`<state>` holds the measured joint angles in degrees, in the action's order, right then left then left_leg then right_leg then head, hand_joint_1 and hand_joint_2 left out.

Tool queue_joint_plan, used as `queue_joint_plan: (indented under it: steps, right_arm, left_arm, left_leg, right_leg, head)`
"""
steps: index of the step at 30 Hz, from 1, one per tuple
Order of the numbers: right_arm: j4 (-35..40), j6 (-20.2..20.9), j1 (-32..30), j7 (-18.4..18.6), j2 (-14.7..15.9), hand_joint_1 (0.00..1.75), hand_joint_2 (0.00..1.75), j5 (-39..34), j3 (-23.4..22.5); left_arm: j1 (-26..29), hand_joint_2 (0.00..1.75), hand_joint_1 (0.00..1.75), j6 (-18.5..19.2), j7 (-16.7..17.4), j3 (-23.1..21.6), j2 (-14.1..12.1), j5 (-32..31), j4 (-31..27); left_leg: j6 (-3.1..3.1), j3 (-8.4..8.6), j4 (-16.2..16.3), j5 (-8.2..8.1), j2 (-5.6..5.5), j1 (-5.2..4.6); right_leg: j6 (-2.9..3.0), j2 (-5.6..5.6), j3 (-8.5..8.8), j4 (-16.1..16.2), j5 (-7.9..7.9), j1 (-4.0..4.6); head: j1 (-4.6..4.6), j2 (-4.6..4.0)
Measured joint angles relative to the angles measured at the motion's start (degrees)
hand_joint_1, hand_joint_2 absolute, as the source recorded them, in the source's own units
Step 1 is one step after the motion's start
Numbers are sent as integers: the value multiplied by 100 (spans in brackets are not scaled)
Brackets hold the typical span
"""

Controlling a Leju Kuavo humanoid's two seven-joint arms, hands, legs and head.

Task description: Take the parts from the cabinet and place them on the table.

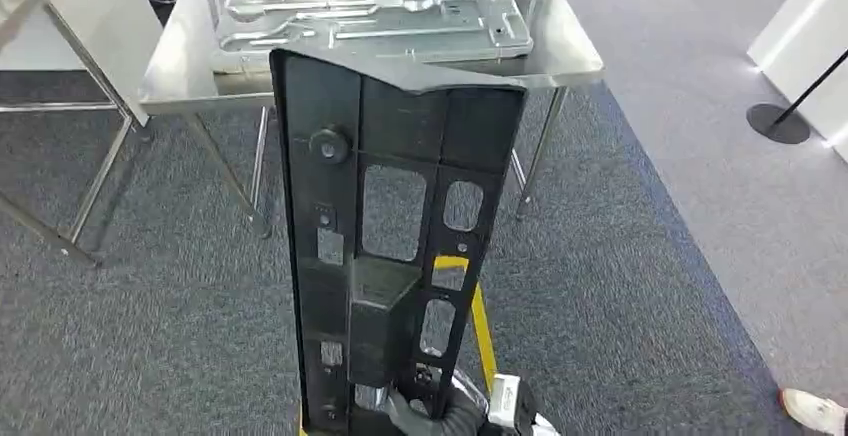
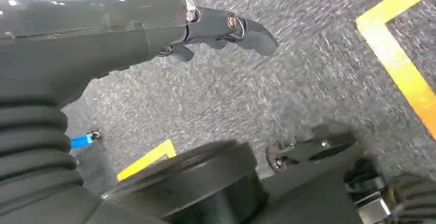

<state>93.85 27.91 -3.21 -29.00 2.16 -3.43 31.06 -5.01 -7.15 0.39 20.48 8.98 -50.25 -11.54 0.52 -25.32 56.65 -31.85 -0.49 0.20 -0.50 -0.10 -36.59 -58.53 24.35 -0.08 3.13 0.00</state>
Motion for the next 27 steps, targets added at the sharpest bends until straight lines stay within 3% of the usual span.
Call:
queue_joint_plan:
  steps: [2, 4, 6, 7, 8, 9, 10, 11, 12, 13, 14, 15, 17, 18, 19, 20, 22, 23, 24, 25, 27]
  right_arm:
    - [2, 2, 1, -2, -20, 169, 175, 2, 0]
    - [0, 7, 16, -4, -31, 169, 175, 2, 0]
    - [0, 17, 11, -7, -42, 169, 175, 4, 0]
    - [-2, 17, 10, -4, -42, 169, 175, 6, 0]
    - [-2, 17, 10, -7, -42, 169, 175, 7, 0]
    - [-7, 20, 10, -9, -44, 169, 175, 11, 0]
    - [-13, 22, 8, -9, -44, 169, 175, 18, 0]
    - [-17, 26, 6, -11, -44, 169, 175, 22, 0]
    - [-17, 37, 5, -17, -44, 169, 175, 35, 0]
    - [-24, 50, 8, -22, -44, 169, 175, 35, 0]
    - [-24, 57, -1, -28, -46, 169, 175, 35, -2]
    - [-17, 63, -3, -28, -46, 169, 175, 46, -2]
    - [-11, 70, 8, -39, -57, 169, 175, 42, -2]
    - [-4, 70, 8, -39, -57, 169, 175, 44, -4]
    - [2, 70, 10, -42, -57, 169, 175, 44, -4]
    - [2, 70, 6, -46, -57, 169, 175, 48, -4]
    - [0, 70, -8, -46, -57, 169, 175, 50, -7]
    - [0, 70, -18, -46, -55, 169, 175, 50, -9]
    - [0, 70, -18, -46, -55, 169, 175, 50, -9]
    - [0, 70, -18, -46, -55, 169, 175, 50, -11]
    - [0, 70, -17, -46, -55, 169, 175, 50, -11]
  left_arm:
    - [-4, 175, 0, 4, 2, 0, -2, -13, 0]
    - [-21, 175, 0, 2, 0, 0, 0, -13, 0]
    - [-19, 175, 0, 2, 0, 0, -2, -13, 0]
    - [-1, 175, 0, 0, 2, 2, -7, -13, 0]
    - [26, 175, 0, -2, 2, 2, -11, -13, 0]
    - [45, 175, 0, -4, 2, 7, -13, -15, 0]
    - [52, 175, 0, -7, 4, 9, -13, -20, 0]
    - [53, 175, 0, -7, 11, 11, -13, -26, 0]
    - [63, 175, 0, -13, 15, 13, -13, -33, 0]
    - [95, 175, 0, -15, 20, 22, -13, -33, 4]
    - [70, 175, 0, -22, 20, 24, -15, -35, 4]
    - [57, 175, 0, -22, 24, 26, -18, -37, 4]
    - [38, 175, 0, -22, 31, 26, -20, -42, 4]
    - [30, 175, 0, -22, 33, 26, -20, -48, 2]
    - [30, 175, 0, -22, 33, 26, -20, -63, 2]
    - [26, 175, 0, -22, 35, 26, -20, -70, 2]
    - [15, 175, 0, -20, 37, 26, -17, -72, 2]
    - [18, 175, 0, -17, 37, 26, -20, -74, 2]
    - [17, 175, 0, -13, 37, 28, -20, -72, 2]
    - [22, 175, 0, -4, 37, 28, -20, -72, 4]
    - [26, 175, 0, -4, 37, 28, -13, -72, 2]
  left_leg:
    - [-57, -28, 155, 41, 9, -6]
    - [-88, -429, 920, 118, 15, 20]
    - [-134, -1000, 1633, -136, 15, 30]
    - [-152, -1206, 1790, -337, 16, 35]
    - [-159, -1339, 1767, -505, 16, 43]
    - [-172, -1388, 1570, -561, 17, 50]
    - [-158, -1368, 1287, -482, 20, 54]
    - [-148, -1319, 888, -179, 24, 54]
    - [-128, -1287, 481, 397, 37, 52]
    - [-95, -1285, 398, 894, 49, 22]
    - [-43, -1212, 419, 768, 40, 0]
    - [-2, -1204, 416, 796, 34, -6]
    - [73, -1117, 344, 757, 2, -1]
    - [97, -1042, 277, 744, 1, 22]
    - [139, -974, 236, 711, 5, 27]
    - [162, -930, 218, 680, 7, 27]
    - [175, -857, 217, 596, 0, 24]
    - [175, -805, 217, 549, -7, 22]
    - [174, -732, 217, 496, -16, 20]
    - [171, -659, 217, 442, -19, 16]
    - [148, -502, 210, 335, -20, -1]
  right_leg:
    - [77, 20, 157, 60, 53, -38]
    - [142, 1, 322, 107, 153, -43]
    - [160, -1, 446, 107, 266, -39]
    - [162, 7, 522, 107, 330, -39]
    - [160, 21, 614, 107, 402, -40]
    - [151, 36, 728, 106, 483, -42]
    - [138, 43, 833, 106, 557, -43]
    - [121, 41, 947, 106, 642, -43]
    - [99, 35, 1026, 107, 730, -41]
    - [62, 45, 1110, 65, 813, -20]
    - [9, 61, 1096, 90, 859, -16]
    - [-31, 59, 1151, 133, 893, -25]
    - [-115, 55, 1139, -20, 780, -29]
    - [-132, 46, 1017, -276, 718, -40]
    - [-153, 39, 796, -643, 701, -40]
    - [-165, 40, 505, -1044, 826, -44]
    - [-202, 40, 10, -1594, 1231, -54]
    - [-219, 40, -154, -1666, 1379, -57]
    - [-218, 40, -217, -1541, 1339, -58]
    - [-202, 40, -182, -1259, 1132, -57]
    - [-82, 40, 42, -368, 369, -18]
  head:
    - [4, 0]
    - [2, 0]
    - [2, 0]
    - [2, 0]
    - [2, 0]
    - [2, 0]
    - [2, 0]
    - [2, 0]
    - [2, 0]
    - [0, 0]
    - [2, 0]
    - [2, 0]
    - [2, 0]
    - [0, 0]
    - [0, 0]
    - [0, 0]
    - [0, 0]
    - [0, 0]
    - [0, 0]
    - [0, 0]
    - [0, 0]
